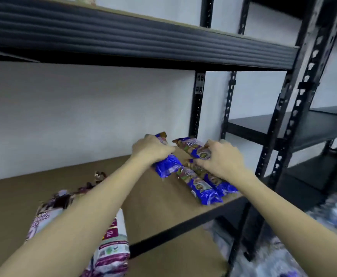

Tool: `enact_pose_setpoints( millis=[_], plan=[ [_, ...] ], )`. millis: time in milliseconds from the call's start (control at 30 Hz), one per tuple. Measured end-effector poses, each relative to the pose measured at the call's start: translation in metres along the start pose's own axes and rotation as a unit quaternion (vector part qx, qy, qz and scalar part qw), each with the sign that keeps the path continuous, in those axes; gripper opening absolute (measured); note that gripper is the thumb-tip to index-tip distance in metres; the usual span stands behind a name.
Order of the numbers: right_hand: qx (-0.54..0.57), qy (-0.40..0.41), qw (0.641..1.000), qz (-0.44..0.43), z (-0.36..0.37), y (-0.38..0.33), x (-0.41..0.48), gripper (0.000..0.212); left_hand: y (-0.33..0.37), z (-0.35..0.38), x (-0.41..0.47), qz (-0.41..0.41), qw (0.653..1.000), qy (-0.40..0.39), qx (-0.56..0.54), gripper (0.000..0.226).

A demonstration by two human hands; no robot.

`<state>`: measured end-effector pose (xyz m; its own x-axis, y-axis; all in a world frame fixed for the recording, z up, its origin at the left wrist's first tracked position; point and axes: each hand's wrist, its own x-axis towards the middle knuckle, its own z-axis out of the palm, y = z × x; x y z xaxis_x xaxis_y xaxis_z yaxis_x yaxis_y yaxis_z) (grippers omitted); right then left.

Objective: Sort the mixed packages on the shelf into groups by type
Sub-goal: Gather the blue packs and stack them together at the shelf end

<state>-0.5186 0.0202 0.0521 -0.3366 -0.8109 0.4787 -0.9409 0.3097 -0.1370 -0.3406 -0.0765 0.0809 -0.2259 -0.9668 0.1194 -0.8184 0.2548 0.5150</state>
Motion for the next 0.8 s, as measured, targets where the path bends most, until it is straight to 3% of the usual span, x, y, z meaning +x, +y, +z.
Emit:
enact_pose_setpoints(
  millis=[100, 267, 400, 533, 667, 800],
  plan=[
    [-0.024, 0.028, 0.999, -0.009, 0.004, 0.030, -0.008, 0.052, 0.038, 0.054, -0.007, -0.011, 0.999, -0.009, -0.048, 0.071],
    [0.029, 0.025, 0.999, -0.005, 0.024, 0.047, -0.009, 0.062, 0.049, 0.090, -0.006, -0.041, 0.996, 0.029, -0.067, 0.075],
    [0.014, 0.004, 1.000, 0.005, 0.039, 0.045, -0.010, 0.059, 0.034, 0.094, 0.000, -0.082, 0.992, 0.069, -0.066, 0.076],
    [-0.022, -0.066, 0.997, 0.035, 0.056, 0.041, -0.012, 0.071, 0.042, 0.112, -0.004, -0.087, 0.993, 0.039, -0.071, 0.078],
    [0.045, -0.146, 0.987, 0.050, 0.047, 0.057, 0.004, 0.072, 0.054, 0.120, -0.003, -0.089, 0.992, 0.020, -0.088, 0.081],
    [0.197, -0.200, 0.957, 0.067, 0.040, 0.085, 0.030, 0.076, 0.059, 0.132, -0.005, -0.115, 0.987, -0.022, -0.112, 0.092]
  ],
)
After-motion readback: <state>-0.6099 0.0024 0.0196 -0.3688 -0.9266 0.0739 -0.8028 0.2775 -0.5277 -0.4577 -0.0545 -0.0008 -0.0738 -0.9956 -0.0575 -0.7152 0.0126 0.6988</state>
